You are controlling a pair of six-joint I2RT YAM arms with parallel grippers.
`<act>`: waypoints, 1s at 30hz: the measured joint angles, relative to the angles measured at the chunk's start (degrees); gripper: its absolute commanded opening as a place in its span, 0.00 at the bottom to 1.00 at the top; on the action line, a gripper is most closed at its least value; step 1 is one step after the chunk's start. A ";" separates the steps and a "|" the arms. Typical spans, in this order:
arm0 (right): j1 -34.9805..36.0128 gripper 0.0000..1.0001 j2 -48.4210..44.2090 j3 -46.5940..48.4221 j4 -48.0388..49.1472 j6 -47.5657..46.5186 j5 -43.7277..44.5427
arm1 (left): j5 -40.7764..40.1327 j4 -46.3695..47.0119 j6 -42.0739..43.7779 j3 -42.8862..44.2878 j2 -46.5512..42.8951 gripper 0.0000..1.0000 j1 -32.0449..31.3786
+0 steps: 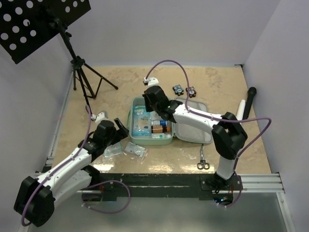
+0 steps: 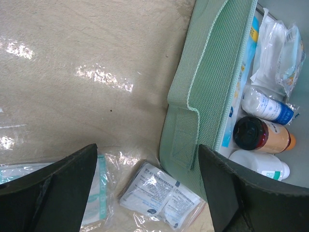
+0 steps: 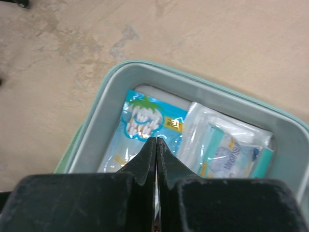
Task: Organize the medicine kit
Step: Place the medical item at the medicine box.
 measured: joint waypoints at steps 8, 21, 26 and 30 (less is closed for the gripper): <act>-1.81 0.00 4.31 -0.42 0.81 5.03 -3.41 | -0.04 -0.28 0.02 0.00 -0.24 0.90 0.00; -4.31 0.00 3.96 -6.38 0.28 5.62 -0.55 | -0.04 -0.28 0.02 0.00 -0.63 0.90 0.02; -4.31 0.00 4.15 -7.82 0.55 5.64 -0.59 | -0.04 -0.26 0.02 0.00 -0.42 0.90 0.02; -4.33 0.00 4.20 -8.26 1.27 5.75 -0.57 | -0.04 -0.26 0.02 0.00 -0.33 0.90 0.02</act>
